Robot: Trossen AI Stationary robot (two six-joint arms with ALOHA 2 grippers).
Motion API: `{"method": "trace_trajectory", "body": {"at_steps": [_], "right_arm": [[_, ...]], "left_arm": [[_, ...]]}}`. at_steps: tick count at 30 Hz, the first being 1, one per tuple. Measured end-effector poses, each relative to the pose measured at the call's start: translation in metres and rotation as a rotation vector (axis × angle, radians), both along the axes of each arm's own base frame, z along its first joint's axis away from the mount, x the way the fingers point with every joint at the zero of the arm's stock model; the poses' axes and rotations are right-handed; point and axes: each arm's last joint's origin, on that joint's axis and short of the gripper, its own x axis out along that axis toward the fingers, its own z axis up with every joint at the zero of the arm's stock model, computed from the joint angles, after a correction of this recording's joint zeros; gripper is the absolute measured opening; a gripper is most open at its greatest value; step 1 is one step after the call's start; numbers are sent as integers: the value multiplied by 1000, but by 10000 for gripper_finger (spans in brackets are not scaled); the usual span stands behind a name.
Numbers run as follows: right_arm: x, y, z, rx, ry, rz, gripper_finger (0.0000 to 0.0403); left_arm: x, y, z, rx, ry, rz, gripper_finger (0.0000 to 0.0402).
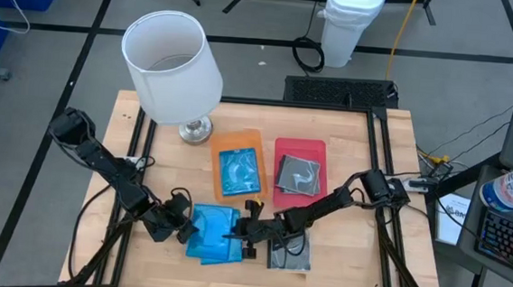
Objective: Pick & place jewel cases by type
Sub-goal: Put the blue CD case into the orange bin
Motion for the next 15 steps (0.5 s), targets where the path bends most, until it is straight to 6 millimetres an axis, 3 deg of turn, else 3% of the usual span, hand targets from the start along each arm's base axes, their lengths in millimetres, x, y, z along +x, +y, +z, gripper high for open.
{"method": "trace_trajectory", "body": {"at_steps": [10,15], "right_arm": [[0,-1,0,28,14,8,0],[1,-3,-1,58,23,27,0]], "left_arm": [[-2,-1,-1,-56,78,-37,213],[-4,-2,3,-25,197,-53,213]]}}
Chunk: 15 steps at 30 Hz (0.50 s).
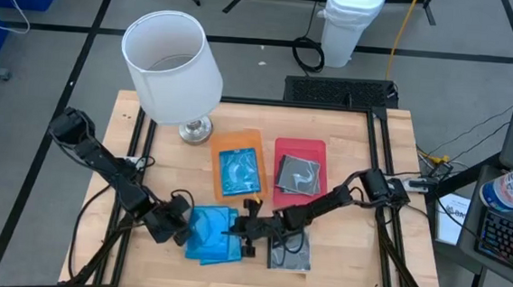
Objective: Pick & place jewel cases by type
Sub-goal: Put the blue CD case into the orange bin
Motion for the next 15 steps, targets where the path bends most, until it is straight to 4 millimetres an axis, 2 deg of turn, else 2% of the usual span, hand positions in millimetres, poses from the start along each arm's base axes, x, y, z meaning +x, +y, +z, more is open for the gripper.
{"method": "trace_trajectory", "body": {"at_steps": [9,15], "right_arm": [[0,1,0,5,4,15,0],[1,0,-9,-14,6,15,0]], "left_arm": [[4,8,-2,81,15,29,213],[7,8,-5,93,10,22,214]]}}
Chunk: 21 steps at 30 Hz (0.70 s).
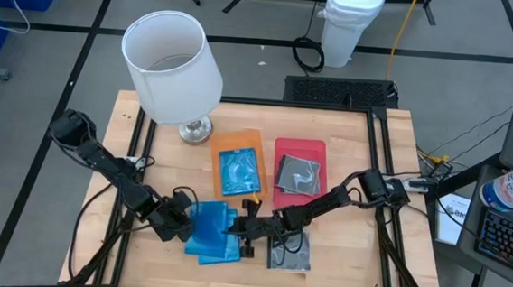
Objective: Pick & place jewel cases by type
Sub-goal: Put the blue CD case into the orange bin
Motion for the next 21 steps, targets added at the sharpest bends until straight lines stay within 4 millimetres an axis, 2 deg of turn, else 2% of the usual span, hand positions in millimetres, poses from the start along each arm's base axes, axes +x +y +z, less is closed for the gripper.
{"method": "trace_trajectory", "body": {"at_steps": [2,8,12,17,21], "right_arm": [[-2,3,0,-23,1,-1,0],[-14,16,20,-177,2,-56,0],[-19,30,40,-280,-102,-109,0],[-16,44,52,-235,-234,0,0],[-14,33,45,-182,-156,-16,0]], "left_arm": [[0,0,0,-5,-8,-3,214],[1,-4,1,-17,-36,-39,214],[1,-5,1,-16,-36,-44,214],[1,-5,1,-17,-37,-44,214],[1,-5,1,-17,-38,-44,214]]}}
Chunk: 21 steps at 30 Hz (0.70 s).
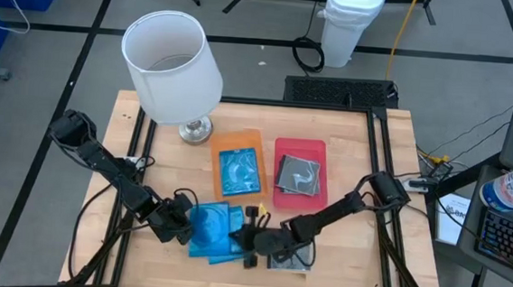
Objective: Pick & place jewel cases by type
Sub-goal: Put the blue CD case into the orange bin
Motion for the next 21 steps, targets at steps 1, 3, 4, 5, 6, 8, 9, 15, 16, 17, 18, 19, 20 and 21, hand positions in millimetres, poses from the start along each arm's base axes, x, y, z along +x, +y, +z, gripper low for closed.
{"method": "trace_trajectory", "body": {"at_steps": [1,3,4,5,6,8,9,15,16,17,18,19,20,21], "right_arm": [[0,-4,-3,10,23,-3,0],[3,-8,-8,42,37,10,0],[5,-9,-11,55,35,18,0],[6,-9,-13,55,31,21,0],[7,-9,-16,51,26,24,0],[8,-9,-21,53,21,30,0],[9,-10,-22,60,28,38,0],[13,-22,-31,120,72,37,0],[13,-24,-32,126,95,32,0],[13,-28,-33,135,122,19,0],[13,-32,-35,148,142,4,0],[12,-34,-35,158,161,-11,0],[11,-37,-37,166,171,-23,0],[11,-38,-38,176,173,-24,0]], "left_arm": [[0,0,0,-1,-1,0,214],[0,0,0,-1,-1,0,214],[0,0,0,-1,-1,0,214],[0,0,0,-2,-2,0,214],[0,0,0,-2,-2,0,214],[0,0,0,-2,-2,0,214],[0,0,0,-2,-2,0,214],[1,0,1,9,-15,-19,214],[1,0,1,14,-17,-25,214],[1,0,1,20,-19,-31,214],[1,0,1,25,-21,-38,214],[1,0,1,29,-20,-43,214],[1,0,1,29,-17,-49,214],[0,0,1,27,-13,-58,214]]}}
